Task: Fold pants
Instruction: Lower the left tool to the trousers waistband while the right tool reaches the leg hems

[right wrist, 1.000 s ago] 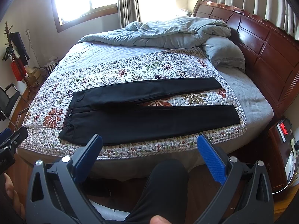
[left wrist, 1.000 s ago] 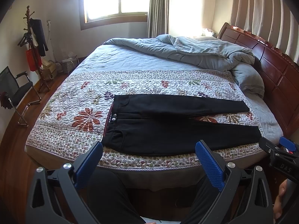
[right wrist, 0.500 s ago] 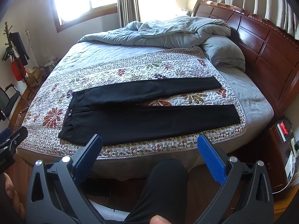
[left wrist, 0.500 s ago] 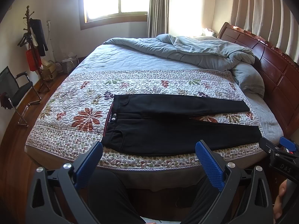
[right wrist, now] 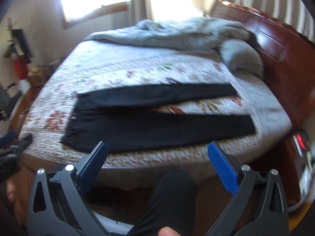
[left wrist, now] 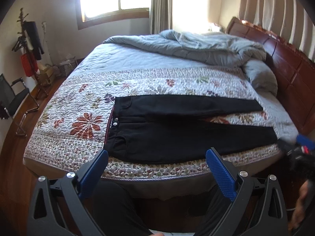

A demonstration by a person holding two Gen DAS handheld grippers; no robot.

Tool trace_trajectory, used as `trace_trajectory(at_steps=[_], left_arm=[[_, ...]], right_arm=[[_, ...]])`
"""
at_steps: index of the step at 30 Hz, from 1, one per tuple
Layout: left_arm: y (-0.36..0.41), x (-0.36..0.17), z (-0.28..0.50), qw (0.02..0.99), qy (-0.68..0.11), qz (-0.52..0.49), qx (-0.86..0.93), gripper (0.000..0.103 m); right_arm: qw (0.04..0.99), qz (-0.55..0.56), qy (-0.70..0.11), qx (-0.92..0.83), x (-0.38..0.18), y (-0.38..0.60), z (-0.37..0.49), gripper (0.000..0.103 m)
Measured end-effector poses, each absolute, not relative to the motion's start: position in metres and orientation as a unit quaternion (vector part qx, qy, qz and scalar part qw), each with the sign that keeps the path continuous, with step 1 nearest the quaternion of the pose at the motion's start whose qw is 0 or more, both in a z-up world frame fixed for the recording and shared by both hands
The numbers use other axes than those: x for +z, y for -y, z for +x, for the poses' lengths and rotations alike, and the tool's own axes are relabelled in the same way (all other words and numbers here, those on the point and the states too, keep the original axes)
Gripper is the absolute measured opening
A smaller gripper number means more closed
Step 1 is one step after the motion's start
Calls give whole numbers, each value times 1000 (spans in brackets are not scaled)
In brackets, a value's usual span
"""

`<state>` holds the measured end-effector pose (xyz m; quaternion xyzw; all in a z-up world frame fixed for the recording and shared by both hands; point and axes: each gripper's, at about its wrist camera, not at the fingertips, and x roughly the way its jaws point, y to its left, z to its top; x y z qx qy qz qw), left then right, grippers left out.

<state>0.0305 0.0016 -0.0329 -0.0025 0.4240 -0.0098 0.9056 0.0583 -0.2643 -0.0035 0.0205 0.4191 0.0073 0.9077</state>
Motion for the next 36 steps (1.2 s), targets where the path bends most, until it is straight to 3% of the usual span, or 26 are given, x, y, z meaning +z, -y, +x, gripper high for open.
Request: trace_trajectory(at_steps=[3,4,6,12,19,25,30,36], left_arm=[[-16,-62,59,893,-449,3,-39,99],[-27,-74,71,890,-453,4,-41,99],[-47,-99,91,886,-463,9,-29,99],[-143,-193,163,803,-594,-46,-9,99],[-228,-209,269,817,-568,-100,-27,99],[-252,-233,377,831,-529,-143,-92,99],[-265,-290,455,794,-560,-195,-131,99],[-243,-332,492,761,-596,-166,-197,99]], right_arm=[[947,74,-294,105,-2,289,62,101],[946,72,-297,109,-14,296,73,101],[913,33,-402,58,-57,303,114,100],[914,11,-401,59,-103,334,153,100],[876,32,-474,77,-150,366,219,100],[854,45,-513,81,-184,370,267,100],[839,50,-536,79,-209,366,290,100],[833,54,-546,74,-223,376,317,100]])
